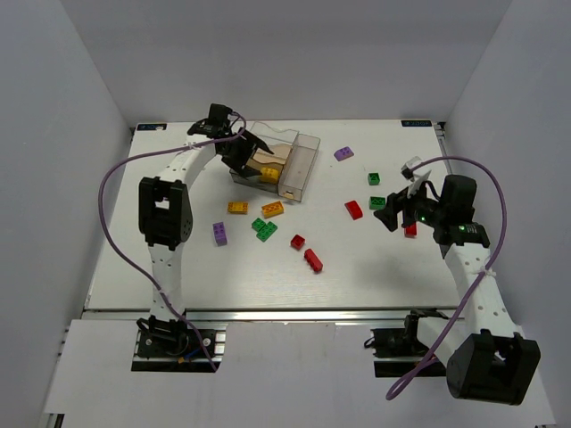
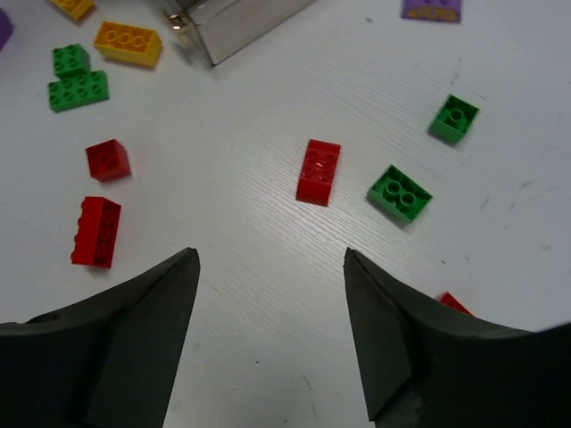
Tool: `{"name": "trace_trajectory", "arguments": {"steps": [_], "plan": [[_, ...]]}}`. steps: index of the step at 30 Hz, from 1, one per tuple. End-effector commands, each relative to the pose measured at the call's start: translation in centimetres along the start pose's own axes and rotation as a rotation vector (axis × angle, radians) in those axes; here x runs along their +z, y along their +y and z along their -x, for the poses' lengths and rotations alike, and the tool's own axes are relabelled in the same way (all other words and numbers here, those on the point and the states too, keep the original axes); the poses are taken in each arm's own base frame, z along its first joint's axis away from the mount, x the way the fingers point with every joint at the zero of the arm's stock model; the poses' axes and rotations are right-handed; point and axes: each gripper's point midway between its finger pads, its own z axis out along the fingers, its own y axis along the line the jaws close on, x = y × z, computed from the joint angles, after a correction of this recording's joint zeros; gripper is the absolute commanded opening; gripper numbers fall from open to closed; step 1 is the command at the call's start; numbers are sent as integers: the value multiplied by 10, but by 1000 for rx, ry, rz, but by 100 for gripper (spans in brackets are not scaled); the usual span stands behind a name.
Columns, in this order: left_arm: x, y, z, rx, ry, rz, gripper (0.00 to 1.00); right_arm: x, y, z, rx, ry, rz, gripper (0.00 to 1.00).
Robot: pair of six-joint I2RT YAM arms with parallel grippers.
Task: Sort the legos into containers by color
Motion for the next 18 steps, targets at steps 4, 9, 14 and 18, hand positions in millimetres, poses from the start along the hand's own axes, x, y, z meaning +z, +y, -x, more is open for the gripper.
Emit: {"name": "trace_trajectory", "arguments": {"steps": [4,9,14,18], "plan": [[-89,-52,-29,276,-35,-286,36,-3,77,0,-375,-145,464,75],[-123,-12,-37,589,-135,-355,8,0,118,11,-678,-274,681,74],[-144,57,-10,893,-353,-72,69,61,144,9,-889,-115,860,71],[-178,82,3,918,-561,58,93,112,166,5,-1020,28,900,68]]}}
